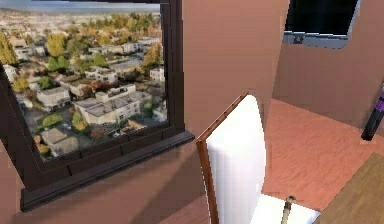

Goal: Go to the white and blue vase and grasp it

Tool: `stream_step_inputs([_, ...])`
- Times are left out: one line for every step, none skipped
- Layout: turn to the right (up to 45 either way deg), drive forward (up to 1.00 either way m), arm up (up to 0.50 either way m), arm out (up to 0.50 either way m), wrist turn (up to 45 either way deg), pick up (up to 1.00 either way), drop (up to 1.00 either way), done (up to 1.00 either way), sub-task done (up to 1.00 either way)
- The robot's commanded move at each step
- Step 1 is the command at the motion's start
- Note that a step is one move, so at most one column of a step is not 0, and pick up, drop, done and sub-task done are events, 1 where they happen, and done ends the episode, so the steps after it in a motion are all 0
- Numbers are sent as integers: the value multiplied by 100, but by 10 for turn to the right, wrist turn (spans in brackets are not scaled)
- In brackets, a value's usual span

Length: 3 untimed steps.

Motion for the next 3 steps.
stream_step_inputs([0, 0, 34, 0, 0, 0, 0, 0, 0])
stream_step_inputs([0, 0, 0, 34, 0, 0, 0, 0, 0])
stream_step_inputs([0, 0, 0, 0, 450, 0, 0, 0, 0])
